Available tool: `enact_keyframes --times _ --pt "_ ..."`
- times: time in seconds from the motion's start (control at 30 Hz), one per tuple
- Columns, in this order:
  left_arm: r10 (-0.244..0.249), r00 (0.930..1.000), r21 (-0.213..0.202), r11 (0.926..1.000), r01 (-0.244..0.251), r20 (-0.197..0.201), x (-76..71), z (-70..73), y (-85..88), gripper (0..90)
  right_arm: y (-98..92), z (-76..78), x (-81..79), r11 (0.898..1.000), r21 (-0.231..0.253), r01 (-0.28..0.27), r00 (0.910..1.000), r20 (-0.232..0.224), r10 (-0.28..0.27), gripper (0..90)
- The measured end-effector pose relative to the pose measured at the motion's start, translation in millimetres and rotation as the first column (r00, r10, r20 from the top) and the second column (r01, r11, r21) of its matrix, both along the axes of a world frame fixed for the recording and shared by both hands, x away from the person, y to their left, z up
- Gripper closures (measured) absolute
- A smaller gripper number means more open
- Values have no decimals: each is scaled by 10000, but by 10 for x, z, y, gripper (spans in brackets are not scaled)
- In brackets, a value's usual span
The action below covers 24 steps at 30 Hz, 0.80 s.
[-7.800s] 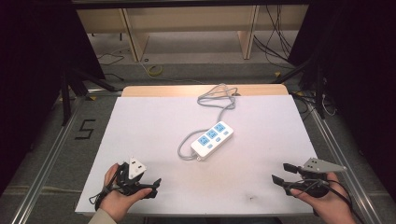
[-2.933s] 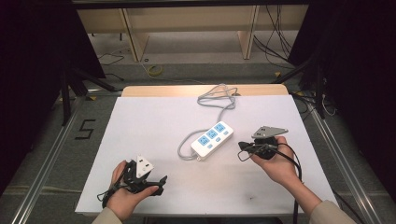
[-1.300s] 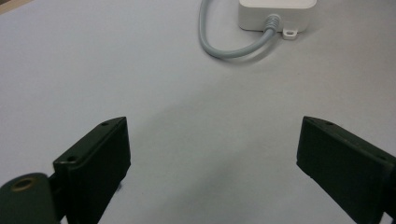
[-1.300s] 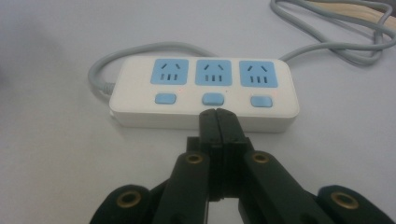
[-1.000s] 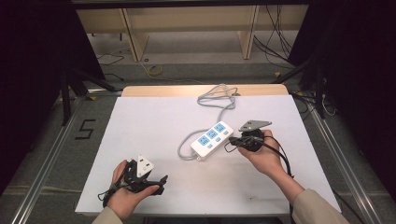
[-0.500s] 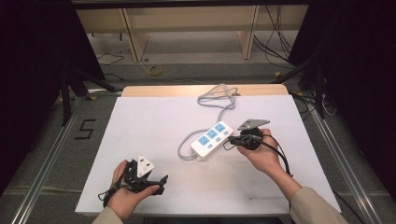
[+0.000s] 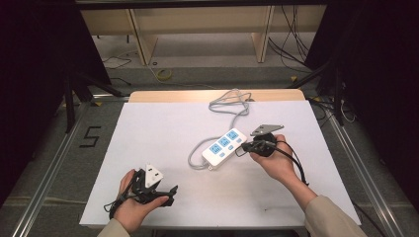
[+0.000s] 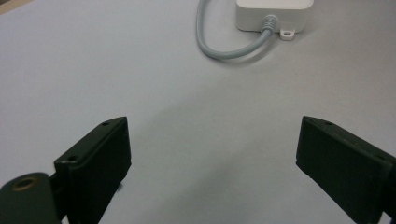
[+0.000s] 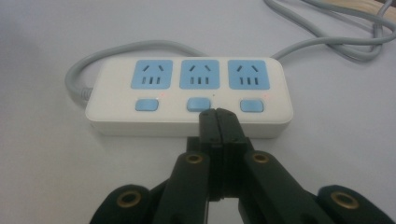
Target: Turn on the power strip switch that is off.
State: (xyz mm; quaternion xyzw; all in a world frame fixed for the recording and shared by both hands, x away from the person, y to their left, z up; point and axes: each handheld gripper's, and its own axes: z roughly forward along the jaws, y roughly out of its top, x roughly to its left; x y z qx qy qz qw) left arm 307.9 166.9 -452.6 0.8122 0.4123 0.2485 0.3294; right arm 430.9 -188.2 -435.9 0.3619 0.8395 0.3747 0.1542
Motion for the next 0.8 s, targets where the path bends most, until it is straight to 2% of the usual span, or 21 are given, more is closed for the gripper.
enact_keyframes --times 0.8 --pt "-82 10000 2 10000 82 -53 2 -7 -31 99 44 -7 65 9999 66 122 9999 -99 -121 900"
